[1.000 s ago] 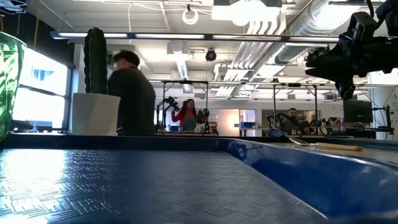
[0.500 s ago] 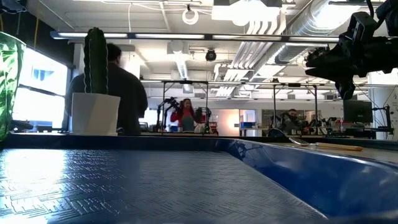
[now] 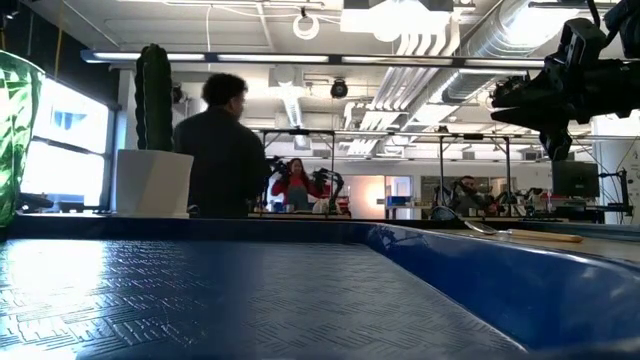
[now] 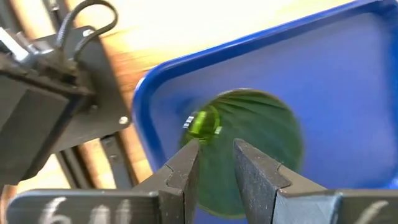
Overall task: Pick and place plate/cup/fork/spoon on tray
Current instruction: Put the green plate on the blue tray to the bottom right of the green cup
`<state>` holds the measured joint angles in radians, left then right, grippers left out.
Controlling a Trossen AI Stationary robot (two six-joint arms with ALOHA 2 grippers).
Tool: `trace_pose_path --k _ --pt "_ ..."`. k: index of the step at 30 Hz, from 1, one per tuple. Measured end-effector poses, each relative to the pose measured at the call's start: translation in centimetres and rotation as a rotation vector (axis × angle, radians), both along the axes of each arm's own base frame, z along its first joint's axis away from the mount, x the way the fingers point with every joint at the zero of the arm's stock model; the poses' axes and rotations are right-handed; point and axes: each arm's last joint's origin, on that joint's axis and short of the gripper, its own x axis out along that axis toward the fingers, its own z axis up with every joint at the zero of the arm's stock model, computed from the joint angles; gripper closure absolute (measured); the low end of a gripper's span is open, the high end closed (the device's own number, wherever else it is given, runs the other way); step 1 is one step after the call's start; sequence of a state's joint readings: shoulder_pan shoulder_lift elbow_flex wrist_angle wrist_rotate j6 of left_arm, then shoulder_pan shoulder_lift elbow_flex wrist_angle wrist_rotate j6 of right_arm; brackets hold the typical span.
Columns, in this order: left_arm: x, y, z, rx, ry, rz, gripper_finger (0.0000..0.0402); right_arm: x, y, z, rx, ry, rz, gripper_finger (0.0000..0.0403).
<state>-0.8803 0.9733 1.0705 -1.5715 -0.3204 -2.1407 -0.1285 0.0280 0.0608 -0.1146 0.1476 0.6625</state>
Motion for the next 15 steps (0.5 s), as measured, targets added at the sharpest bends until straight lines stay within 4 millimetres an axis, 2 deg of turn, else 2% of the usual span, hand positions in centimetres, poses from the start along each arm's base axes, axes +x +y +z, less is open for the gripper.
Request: trace_pose_path --k 8,15 --pt "-0.2 0.6 1.6 0.022 -0.116 -0.040 0.0316 0.1 0.1 0.6 0.107 -0.091 0.031 0.0323" --pt "0.2 1.0 2.4 0.194 -0.273 -0.092 0.0316 0.0 0.3 2.1 0.154 -0.257 0.104 0.0323"
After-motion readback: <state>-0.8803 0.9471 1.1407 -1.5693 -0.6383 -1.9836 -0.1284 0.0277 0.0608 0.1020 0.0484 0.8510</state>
